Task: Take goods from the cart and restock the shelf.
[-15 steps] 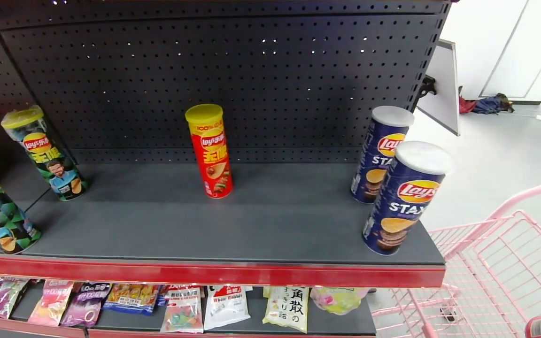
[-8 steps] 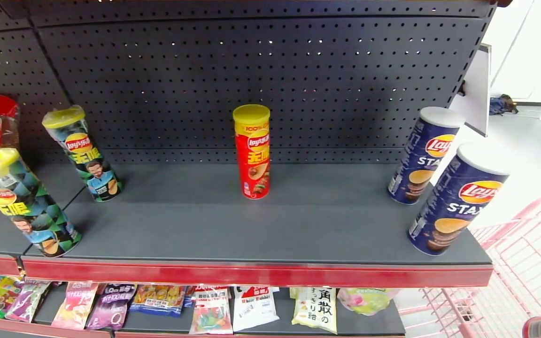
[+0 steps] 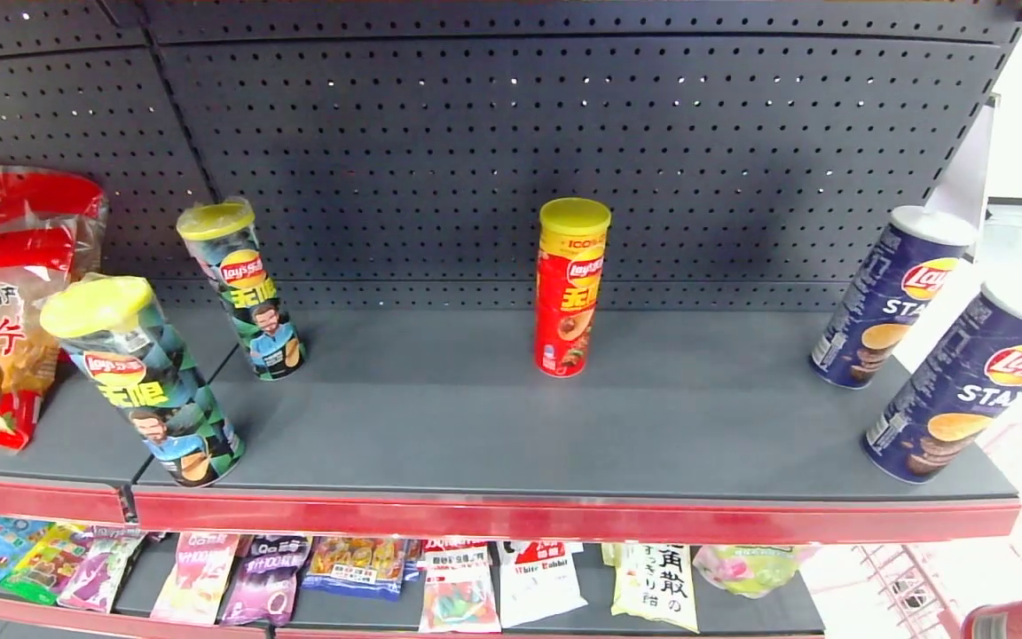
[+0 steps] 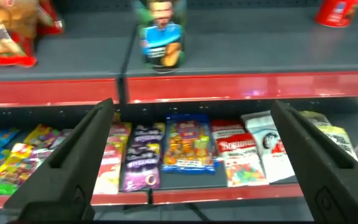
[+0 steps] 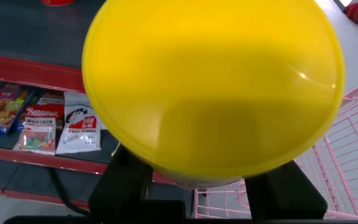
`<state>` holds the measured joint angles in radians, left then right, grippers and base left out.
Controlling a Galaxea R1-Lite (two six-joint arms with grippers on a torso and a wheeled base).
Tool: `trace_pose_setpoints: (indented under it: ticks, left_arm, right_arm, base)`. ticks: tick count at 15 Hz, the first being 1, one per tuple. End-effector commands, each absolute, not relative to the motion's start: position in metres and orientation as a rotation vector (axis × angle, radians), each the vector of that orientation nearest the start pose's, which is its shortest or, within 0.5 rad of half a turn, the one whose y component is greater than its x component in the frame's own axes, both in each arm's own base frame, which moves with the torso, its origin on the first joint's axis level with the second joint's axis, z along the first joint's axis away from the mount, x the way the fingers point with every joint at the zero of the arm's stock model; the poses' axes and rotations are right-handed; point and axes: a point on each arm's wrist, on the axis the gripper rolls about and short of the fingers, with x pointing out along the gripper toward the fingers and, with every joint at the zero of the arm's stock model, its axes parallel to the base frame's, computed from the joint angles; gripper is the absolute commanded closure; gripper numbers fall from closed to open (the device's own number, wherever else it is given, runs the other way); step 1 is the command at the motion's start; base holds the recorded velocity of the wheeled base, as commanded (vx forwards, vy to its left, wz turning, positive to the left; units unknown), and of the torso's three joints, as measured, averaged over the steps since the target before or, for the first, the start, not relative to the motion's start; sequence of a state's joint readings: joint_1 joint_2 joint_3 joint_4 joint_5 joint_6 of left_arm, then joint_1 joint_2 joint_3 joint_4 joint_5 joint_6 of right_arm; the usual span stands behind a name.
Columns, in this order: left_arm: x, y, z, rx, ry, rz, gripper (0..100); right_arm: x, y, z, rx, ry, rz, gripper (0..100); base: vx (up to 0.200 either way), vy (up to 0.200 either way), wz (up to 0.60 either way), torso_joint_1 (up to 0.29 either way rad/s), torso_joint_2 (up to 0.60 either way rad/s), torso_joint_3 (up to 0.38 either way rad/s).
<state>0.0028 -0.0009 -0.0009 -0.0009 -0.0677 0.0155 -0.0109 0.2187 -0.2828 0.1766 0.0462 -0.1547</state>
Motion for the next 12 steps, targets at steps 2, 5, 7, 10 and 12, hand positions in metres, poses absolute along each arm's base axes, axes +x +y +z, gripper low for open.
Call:
trace_pose_setpoints:
  ticks: [2,5,7,10,12]
  left_arm:
    - [-0.023,-0.002,0.076,0.014,-0.004,-0.064,0]
    - [-0.022,-0.002,0.076,0.010,0.010,-0.068,0]
    - [-0.016,-0.001,0.078,0.010,0.085,-0.073,0]
    - [-0.017,0.000,0.095,0.011,0.039,-0.250,0]
    - [0.010,-0.006,0.205,-0.117,0.027,-0.372,0]
  right_arm:
    - [-0.024,0.002,0.136,-0.151,0.099,0.071,100]
    - [-0.026,0.002,0.130,-0.150,0.089,0.079,100]
    - [-0.029,0.002,0.125,-0.151,0.077,0.083,100]
    - [-0.030,0.004,0.129,-0.112,0.058,0.285,100]
    - [-0.025,0.004,0.127,-0.108,0.101,0.287,100]
  base:
    - [0.000,0.000,0.00,0.000,0.00,0.000]
    - [0.000,0.000,0.00,0.000,0.00,0.000]
    - [0.000,0.000,0.00,0.000,0.00,0.000]
    - [0.000,0.000,0.00,0.000,0.00,0.000]
    - [0.000,0.000,0.00,0.000,0.00,0.000]
